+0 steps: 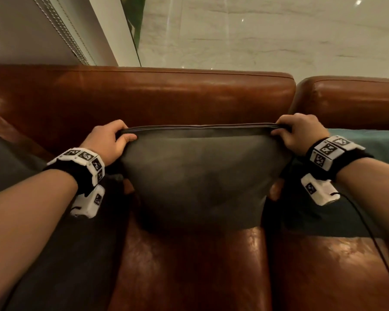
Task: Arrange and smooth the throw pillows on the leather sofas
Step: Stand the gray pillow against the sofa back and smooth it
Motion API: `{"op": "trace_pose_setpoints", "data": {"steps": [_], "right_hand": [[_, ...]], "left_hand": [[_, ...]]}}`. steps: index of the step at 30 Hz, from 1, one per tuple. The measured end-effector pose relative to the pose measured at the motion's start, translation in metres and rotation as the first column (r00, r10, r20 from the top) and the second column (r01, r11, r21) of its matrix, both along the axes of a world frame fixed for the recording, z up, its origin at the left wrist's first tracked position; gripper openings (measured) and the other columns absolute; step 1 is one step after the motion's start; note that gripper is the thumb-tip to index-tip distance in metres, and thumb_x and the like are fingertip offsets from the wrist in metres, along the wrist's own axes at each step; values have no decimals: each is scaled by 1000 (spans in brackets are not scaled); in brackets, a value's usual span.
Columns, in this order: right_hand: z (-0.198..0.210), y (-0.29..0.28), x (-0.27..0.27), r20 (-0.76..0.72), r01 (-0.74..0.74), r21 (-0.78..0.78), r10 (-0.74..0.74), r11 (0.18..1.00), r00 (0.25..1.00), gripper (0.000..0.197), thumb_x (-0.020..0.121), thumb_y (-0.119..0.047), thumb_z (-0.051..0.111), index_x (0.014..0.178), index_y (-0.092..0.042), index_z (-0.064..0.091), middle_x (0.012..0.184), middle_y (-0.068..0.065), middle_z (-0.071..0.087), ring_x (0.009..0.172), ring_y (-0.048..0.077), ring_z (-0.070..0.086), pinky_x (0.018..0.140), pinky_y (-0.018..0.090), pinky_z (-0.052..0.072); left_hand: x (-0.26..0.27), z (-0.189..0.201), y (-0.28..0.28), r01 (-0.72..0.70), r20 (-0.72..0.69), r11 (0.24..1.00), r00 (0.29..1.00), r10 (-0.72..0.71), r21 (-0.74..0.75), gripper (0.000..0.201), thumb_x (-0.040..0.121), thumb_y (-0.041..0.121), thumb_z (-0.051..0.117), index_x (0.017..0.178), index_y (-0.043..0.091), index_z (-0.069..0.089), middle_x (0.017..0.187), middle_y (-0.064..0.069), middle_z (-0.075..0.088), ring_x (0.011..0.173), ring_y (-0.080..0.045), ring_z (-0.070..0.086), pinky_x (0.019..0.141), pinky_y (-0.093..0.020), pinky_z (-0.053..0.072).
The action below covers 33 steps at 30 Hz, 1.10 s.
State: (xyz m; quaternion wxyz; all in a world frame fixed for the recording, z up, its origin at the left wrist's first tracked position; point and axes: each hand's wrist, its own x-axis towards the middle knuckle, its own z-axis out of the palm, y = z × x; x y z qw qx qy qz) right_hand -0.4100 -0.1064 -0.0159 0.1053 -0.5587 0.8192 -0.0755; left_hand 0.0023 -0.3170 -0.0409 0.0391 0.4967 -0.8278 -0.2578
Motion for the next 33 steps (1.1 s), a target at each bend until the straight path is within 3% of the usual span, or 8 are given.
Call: {"op": "trace_pose_setpoints", "data": {"steps": [5, 10, 14, 18, 21, 25, 29, 33], "right_hand": [[-11, 6, -1, 53, 95, -139, -89, 986, 995, 18, 92, -24, 65, 97, -7, 70, 94, 19, 70, 91, 37, 64, 80, 35, 46], [-2, 15, -3, 64, -23, -61, 27, 998, 998, 22, 94, -20, 63, 108, -6, 70, 105, 17, 69, 101, 35, 62, 90, 33, 42], [4, 8, -1, -3, -41, -169, 42, 985, 999, 19, 91, -19, 67, 100, -3, 73, 97, 18, 72, 94, 35, 66, 89, 36, 47], [-5, 0, -2, 41, 101, -169, -96, 980, 995, 19, 93, -21, 64, 101, -6, 71, 98, 19, 71, 96, 36, 64, 85, 29, 42], [-6, 8, 3, 36, 118, -130, -115, 984, 993, 25, 96, -22, 58, 114, -8, 66, 112, 18, 67, 107, 36, 60, 94, 36, 43], [-10, 31, 75, -1, 24, -330, -25, 944, 1000, 38, 96, -23, 48, 131, -10, 56, 132, 14, 58, 123, 30, 50, 108, 39, 36], [-59, 36, 181, -61, -271, -155, 265, 950, 962, 58, 96, -32, 42, 150, -12, 37, 156, 5, 37, 147, 21, 27, 120, 47, 18], [-82, 15, 158, -239, -279, -50, 259, 959, 936, 66, 99, -49, 36, 156, -22, 21, 164, -1, 18, 152, 18, 10, 123, 45, 10]], "left_hand": [[-16, 7, -3, -65, -21, 998, 998, 65, -18, 22, 93, 42, 59, 90, 21, 58, 76, -6, 62, 72, -26, 59, 70, -40, 49], [11, 4, 5, 38, -115, 999, 993, -37, 9, 19, 99, 29, 53, 113, 19, 60, 98, -2, 63, 90, -20, 56, 81, -33, 41], [4, 3, 4, -33, -94, 999, 995, 30, -33, 9, 97, 24, 56, 96, 15, 58, 74, -4, 59, 73, -27, 57, 68, -32, 37], [-10, 2, -3, -115, -89, 992, 990, 111, -43, 10, 97, 30, 56, 93, 21, 59, 74, -1, 60, 77, -29, 59, 69, -36, 43], [-8, 4, 3, -63, 6, 989, 998, 64, -135, 20, 96, 34, 54, 112, 23, 59, 105, -8, 67, 102, -34, 60, 88, -45, 48], [-25, 2, 73, 217, 53, 863, 975, -218, -456, 51, 93, 32, 49, 138, 8, 48, 147, -15, 45, 136, -36, 40, 114, -50, 30], [-74, -35, 148, 487, 252, 819, 870, -423, -305, 68, 96, 43, 33, 154, 9, 25, 164, -5, 15, 152, -25, 8, 122, -48, 9], [-84, -54, 116, 493, 351, 797, 857, -376, -349, 71, 96, 54, 31, 157, 22, 16, 166, 1, 6, 153, -21, 4, 123, -43, 6]]}}
